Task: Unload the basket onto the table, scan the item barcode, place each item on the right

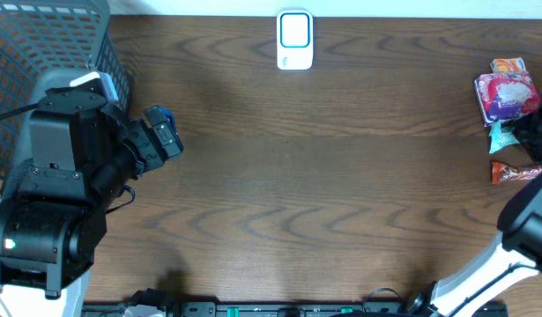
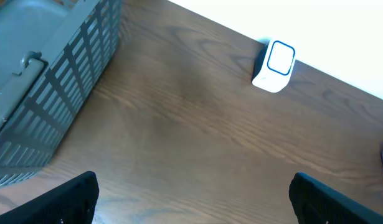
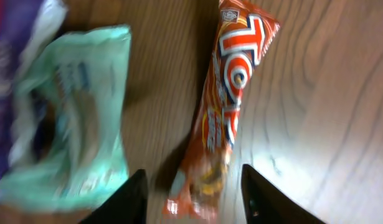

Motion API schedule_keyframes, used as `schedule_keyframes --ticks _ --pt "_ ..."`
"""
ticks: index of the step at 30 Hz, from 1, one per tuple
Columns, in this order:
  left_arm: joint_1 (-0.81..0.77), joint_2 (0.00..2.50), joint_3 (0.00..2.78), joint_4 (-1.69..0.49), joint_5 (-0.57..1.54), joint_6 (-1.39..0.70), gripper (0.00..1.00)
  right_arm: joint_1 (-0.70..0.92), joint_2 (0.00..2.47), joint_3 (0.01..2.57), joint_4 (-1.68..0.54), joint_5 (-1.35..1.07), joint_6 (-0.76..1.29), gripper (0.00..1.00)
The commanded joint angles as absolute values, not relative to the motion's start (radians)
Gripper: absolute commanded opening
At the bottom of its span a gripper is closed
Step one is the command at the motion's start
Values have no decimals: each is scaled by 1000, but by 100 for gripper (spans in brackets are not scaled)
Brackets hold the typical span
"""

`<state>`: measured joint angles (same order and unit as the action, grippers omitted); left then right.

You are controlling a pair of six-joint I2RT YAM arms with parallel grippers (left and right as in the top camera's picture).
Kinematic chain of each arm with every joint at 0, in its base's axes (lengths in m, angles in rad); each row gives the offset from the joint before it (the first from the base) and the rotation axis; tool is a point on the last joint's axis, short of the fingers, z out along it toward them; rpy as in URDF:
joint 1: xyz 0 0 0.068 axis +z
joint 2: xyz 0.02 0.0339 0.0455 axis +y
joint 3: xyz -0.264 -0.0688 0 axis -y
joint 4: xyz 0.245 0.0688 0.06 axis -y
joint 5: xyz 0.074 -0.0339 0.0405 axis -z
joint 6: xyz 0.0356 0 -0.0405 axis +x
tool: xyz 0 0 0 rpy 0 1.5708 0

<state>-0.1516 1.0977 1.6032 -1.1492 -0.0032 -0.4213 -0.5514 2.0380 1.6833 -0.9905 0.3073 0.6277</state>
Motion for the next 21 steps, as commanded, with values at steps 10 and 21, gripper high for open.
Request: schedule_keyframes --ticks 10,21 --pt "-150 1097 1605 -1151 -9 -413 98 -500 1495 1676 -1267 43 536 99" --pt "-150 1097 1605 -1151 -9 -413 98 -209 1010 1300 -1333 6 459 99"
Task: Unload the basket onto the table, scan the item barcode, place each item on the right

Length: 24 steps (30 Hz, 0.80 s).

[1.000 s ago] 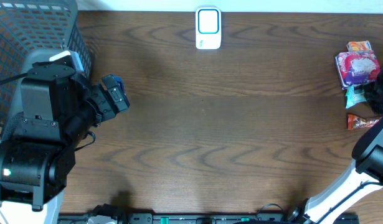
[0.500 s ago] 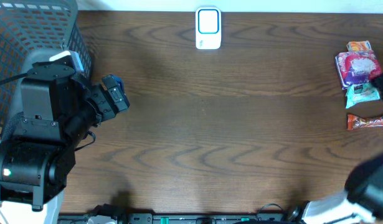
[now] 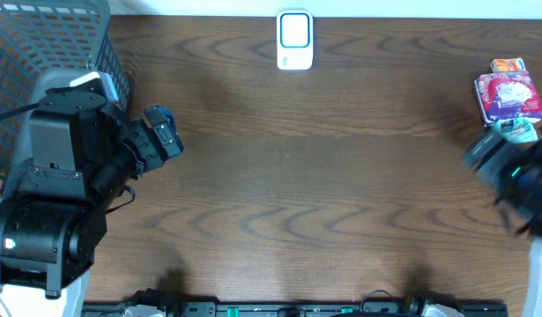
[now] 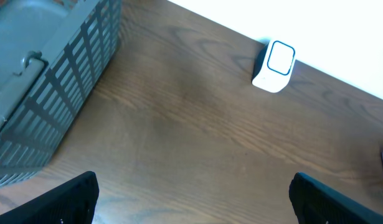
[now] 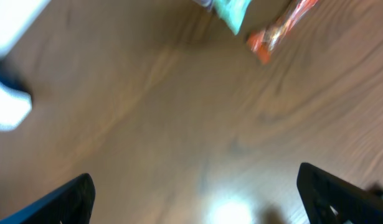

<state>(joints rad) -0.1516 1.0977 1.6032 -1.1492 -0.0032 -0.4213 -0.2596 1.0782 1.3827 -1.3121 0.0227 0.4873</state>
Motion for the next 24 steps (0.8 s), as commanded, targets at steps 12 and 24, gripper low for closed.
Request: schedule_keyframes --ticks 12,24 --pt "-150 1097 1605 -1151 -9 -413 98 -176 856 1166 -1514 -36 458 99" --pt "-150 1097 1605 -1151 -9 -413 98 -176 855 1166 -1520 -13 447 99"
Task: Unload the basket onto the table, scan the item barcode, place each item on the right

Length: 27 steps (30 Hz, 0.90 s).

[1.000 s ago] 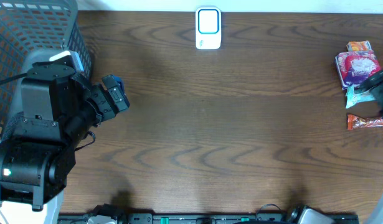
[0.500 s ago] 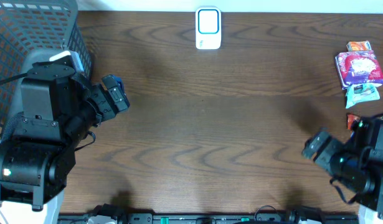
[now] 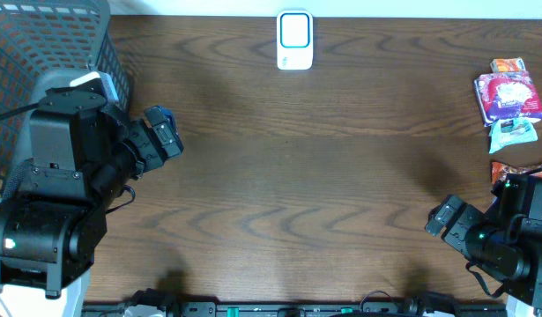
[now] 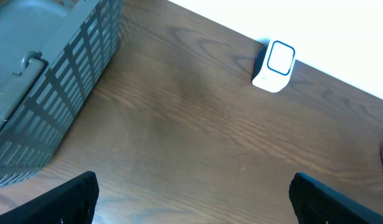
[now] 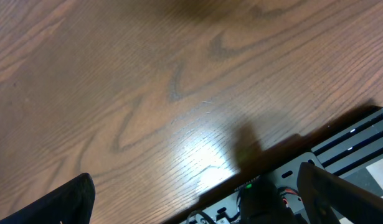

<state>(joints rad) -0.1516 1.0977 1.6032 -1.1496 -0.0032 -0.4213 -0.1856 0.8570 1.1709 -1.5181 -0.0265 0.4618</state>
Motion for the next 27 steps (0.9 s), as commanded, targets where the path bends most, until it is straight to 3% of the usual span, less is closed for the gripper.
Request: schedule_keyframes --ticks 1,5,12,27 --pt "-150 1097 1605 -1151 -9 -413 98 -176 855 1166 -1517 -9 447 99" --pt "-150 1097 1605 -1151 -9 -413 98 -176 860 1161 -1460 -11 426 99" --pt "-150 1097 1605 -1151 -9 -413 98 -175 835 1081 -1258 -185 147 99" --pt "-150 1097 1605 -1151 -9 -413 98 -49 447 459 -481 -332 51 99"
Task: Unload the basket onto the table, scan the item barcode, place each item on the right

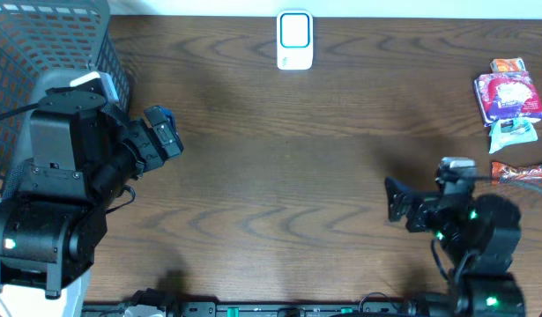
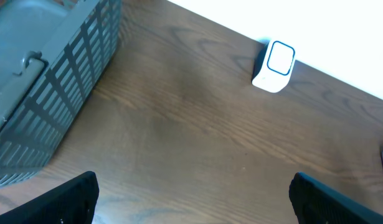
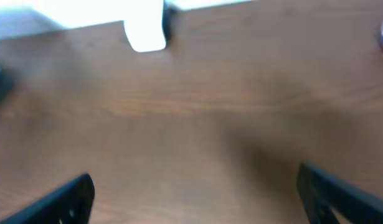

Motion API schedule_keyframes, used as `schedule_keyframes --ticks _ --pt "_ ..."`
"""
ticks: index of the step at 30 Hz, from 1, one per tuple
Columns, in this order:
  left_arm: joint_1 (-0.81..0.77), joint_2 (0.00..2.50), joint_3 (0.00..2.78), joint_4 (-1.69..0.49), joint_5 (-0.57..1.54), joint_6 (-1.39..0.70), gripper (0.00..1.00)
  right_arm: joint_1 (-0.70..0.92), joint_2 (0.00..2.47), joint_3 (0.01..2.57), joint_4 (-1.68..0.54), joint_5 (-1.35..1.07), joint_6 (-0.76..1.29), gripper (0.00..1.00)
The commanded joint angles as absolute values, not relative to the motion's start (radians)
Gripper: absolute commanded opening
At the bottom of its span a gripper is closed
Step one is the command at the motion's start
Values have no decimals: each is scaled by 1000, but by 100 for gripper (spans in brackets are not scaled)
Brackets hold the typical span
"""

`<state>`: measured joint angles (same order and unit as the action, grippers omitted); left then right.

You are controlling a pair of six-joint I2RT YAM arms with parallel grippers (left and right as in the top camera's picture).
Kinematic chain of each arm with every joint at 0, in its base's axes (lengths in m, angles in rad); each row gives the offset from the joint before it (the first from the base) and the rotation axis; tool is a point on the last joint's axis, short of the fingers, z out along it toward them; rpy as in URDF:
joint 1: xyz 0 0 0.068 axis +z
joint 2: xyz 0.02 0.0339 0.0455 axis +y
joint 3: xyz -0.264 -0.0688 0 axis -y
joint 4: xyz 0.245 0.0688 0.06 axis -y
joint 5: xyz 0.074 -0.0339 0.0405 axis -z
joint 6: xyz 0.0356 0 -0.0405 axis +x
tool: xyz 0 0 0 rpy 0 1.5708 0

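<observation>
The white scanner [image 1: 294,40] with a blue-framed window stands at the table's back edge; it also shows in the left wrist view [image 2: 275,64] and, blurred, in the right wrist view [image 3: 145,30]. At the far right lie the snack items: an orange pack [image 1: 508,64], a purple-red pack [image 1: 510,95], a teal pack [image 1: 513,132] and an orange-red bar [image 1: 522,171]. My right gripper [image 1: 396,201] is open and empty, left of the snacks, over bare table [image 3: 197,199]. My left gripper [image 1: 162,132] is open and empty beside the basket [image 2: 194,205].
A grey slatted basket [image 1: 41,53] fills the back left corner; its wall shows in the left wrist view [image 2: 54,87]. The table's front edge with a dark rail [image 1: 279,309] runs along the bottom. The wooden table [image 1: 279,176] stretches between the arms.
My right arm has shifted from the front right corner to a spot further left, its open gripper now facing the scanner at the back. The left arm is unchanged.
My right gripper stood open over the snacks with the orange-red bar between its fingers. It was then away from the pile, empty, with the bar left on the table. It stood near the front right corner, and now faces the scanner. The left arm stayed put.
</observation>
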<state>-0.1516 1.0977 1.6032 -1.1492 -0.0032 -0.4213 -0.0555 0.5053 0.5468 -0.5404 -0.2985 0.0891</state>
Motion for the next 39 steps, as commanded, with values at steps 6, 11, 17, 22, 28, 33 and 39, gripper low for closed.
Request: schedule_keyframes --ticks 6,11,17,22,28,33,39 --pt "-150 1097 1605 -1151 -9 -413 98 -60 362 271 -248 -397 89 99" --pt "-150 1097 1605 -1151 -9 -413 98 -59 365 194 -126 -425 88 99" --pt "-150 1097 1605 -1151 -9 -413 98 -49 295 85 19 -426 90 99" --pt "-150 1097 1605 -1151 -9 -413 98 -38 204 5 75 -406 96 99" --pt "-150 1097 1605 -1151 -9 -413 98 -38 184 6 65 -319 97 99" --pt "-150 1097 1605 -1151 -9 -413 98 -37 159 6 2 -226 106 99" --pt "-150 1097 1605 -1151 -9 -413 98 -21 130 6 -72 -54 189 99"
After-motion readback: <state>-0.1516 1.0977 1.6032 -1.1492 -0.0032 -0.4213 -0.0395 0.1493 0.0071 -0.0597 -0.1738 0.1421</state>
